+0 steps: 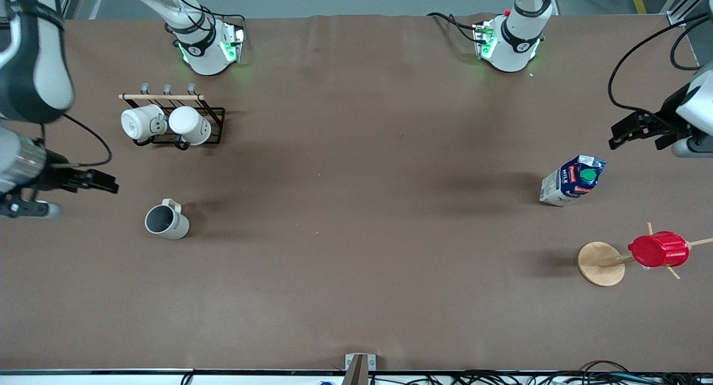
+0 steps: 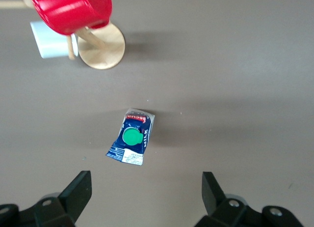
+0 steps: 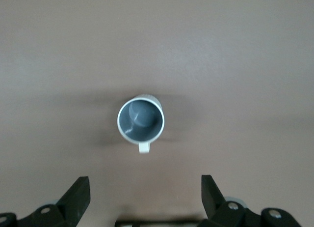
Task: Place cup and milk on table
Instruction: 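Grasp the white mug with the right gripper while the left gripper grasps the carton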
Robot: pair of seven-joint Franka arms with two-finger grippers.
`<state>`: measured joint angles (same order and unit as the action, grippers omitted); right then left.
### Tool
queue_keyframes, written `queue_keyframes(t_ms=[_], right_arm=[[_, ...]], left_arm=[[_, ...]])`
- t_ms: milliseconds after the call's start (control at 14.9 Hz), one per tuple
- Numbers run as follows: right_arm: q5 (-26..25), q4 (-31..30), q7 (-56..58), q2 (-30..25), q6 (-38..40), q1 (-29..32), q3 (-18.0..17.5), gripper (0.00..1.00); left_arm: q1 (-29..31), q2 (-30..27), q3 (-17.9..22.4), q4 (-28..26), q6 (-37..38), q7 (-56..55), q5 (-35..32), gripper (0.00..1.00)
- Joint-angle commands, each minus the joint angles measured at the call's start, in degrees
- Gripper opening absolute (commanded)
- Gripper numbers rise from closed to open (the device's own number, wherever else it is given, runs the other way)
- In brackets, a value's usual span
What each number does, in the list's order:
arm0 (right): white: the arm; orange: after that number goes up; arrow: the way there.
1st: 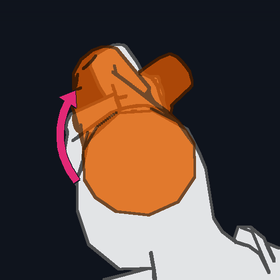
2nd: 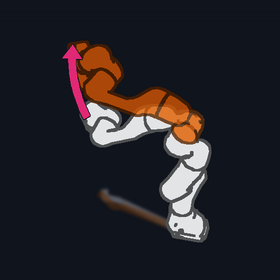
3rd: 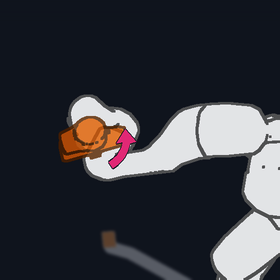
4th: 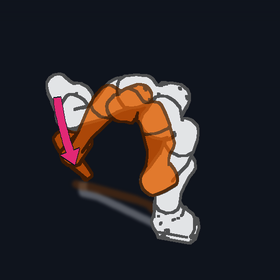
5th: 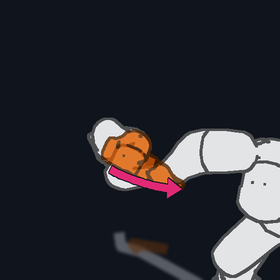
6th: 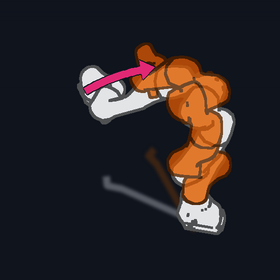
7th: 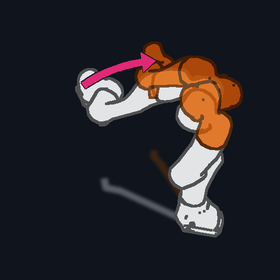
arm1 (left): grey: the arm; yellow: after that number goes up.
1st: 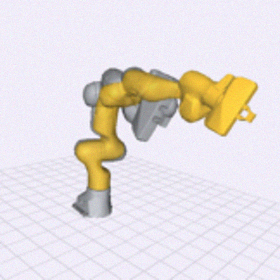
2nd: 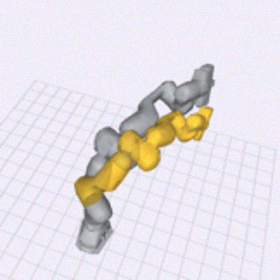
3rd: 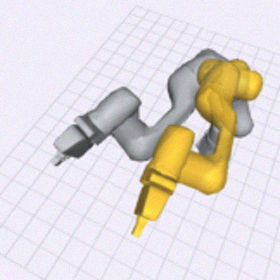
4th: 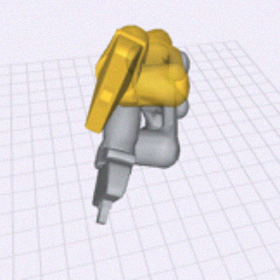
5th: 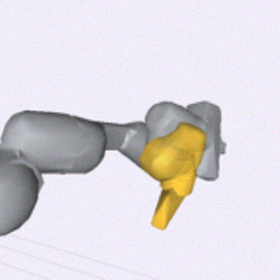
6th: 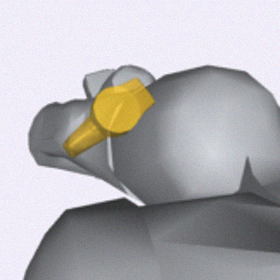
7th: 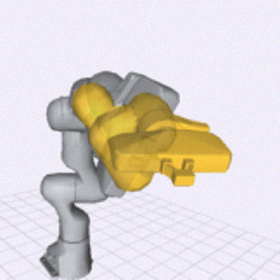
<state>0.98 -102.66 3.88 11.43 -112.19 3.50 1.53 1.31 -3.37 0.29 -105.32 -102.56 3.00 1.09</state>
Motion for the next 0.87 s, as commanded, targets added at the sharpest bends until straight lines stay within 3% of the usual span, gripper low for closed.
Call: queue_keyframes(t_ms=[0, 201, 671, 805], right_arm=[[-0.2, -7.6, 2.6, 0.6, -9.2, -0.2, -0.4, 1.0], [-0.3, -10.9, 5.3, 5.7, -20.6, 0.1, -0.3, 1.0], [-0.6, -12.1, 7.5, 12.3, -31.2, 0.8, -0.3, 1.0], [-0.7, -13.5, 7.5, 13.3, -34.8, 0.8, -0.2, 0.93]], left_arm=[[0.2, -0.7, 0.1, -4.0, -3.8, 3.0, -0.3, 0.99], [0.7, -0.1, 0.9, -9.6, -11.4, 7.5, -0.3, 0.99], [1.1, 7.9, 0.9, -10.1, -18.7, 8.5, -0.3, 0.98], [1.2, 10.1, 0.9, -10.1, -20.5, 9.9, -0.3, 0.98]])
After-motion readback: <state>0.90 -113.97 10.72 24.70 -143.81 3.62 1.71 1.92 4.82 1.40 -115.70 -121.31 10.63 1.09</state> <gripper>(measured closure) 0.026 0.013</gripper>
